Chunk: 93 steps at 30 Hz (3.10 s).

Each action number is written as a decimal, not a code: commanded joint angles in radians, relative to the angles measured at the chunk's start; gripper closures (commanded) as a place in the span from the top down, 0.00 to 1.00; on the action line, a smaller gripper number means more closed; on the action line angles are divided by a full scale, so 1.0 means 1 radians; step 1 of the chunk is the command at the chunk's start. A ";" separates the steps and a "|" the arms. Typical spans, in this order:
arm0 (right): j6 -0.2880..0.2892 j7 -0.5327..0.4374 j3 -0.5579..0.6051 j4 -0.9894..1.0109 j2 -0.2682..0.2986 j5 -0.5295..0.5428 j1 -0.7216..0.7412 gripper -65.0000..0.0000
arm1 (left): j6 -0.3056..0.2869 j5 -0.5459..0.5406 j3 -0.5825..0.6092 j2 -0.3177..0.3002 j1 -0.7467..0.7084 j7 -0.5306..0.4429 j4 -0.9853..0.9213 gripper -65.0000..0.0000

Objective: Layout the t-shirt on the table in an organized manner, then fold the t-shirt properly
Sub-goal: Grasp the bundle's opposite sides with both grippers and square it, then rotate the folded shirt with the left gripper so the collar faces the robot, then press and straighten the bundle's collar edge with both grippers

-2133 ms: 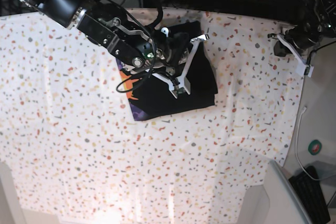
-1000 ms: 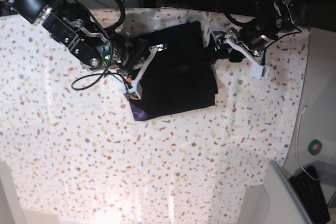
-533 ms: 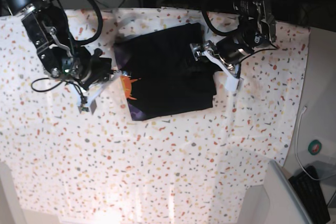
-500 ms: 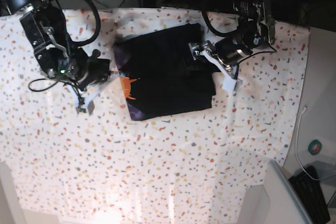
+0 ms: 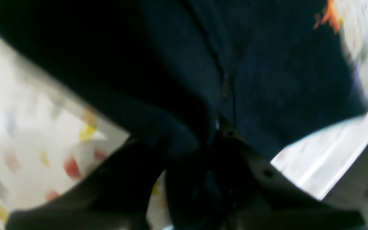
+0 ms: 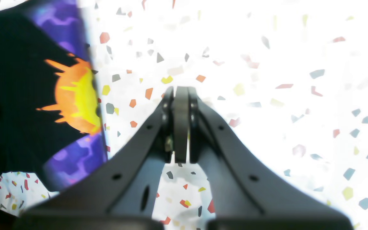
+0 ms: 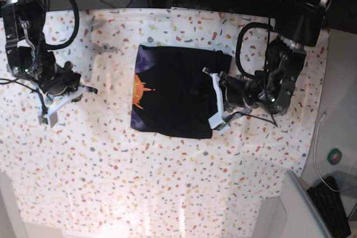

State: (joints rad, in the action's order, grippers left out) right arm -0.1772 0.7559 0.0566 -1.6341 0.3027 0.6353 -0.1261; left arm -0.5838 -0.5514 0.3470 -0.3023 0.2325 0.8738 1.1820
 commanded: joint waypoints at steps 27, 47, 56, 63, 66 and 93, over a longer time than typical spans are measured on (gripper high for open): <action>0.009 -0.012 -0.039 -0.012 0.011 0.004 -0.022 0.00 | -0.114 0.723 0.739 0.163 0.362 -0.235 -0.057 0.00; 0.009 -0.009 -0.034 -0.012 0.008 0.004 -0.022 0.00 | -0.114 0.756 0.726 0.208 0.394 -0.229 -0.070 0.83; 0.009 -0.008 -0.034 -0.012 0.008 0.004 -0.030 0.00 | -0.114 0.750 0.567 0.180 0.426 -0.129 0.140 0.88; 0.009 -0.012 -0.034 -0.031 0.006 0.004 -0.056 0.00 | -0.114 0.749 0.406 0.084 0.267 0.009 0.471 0.87; 0.009 -0.014 -0.033 -0.062 0.006 0.004 -0.079 0.00 | -0.114 0.749 0.258 0.071 0.080 0.028 0.597 0.57; 0.129 -0.138 0.363 0.094 0.005 0.002 0.006 0.00 | -0.114 0.750 -0.148 0.130 -0.491 -0.229 0.436 0.00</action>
State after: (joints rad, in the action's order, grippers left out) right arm -0.0536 0.6331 0.4248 -1.5246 0.2989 0.6361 -0.1310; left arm -0.6979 0.2054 0.2016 -0.1719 -0.2611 0.6540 1.5974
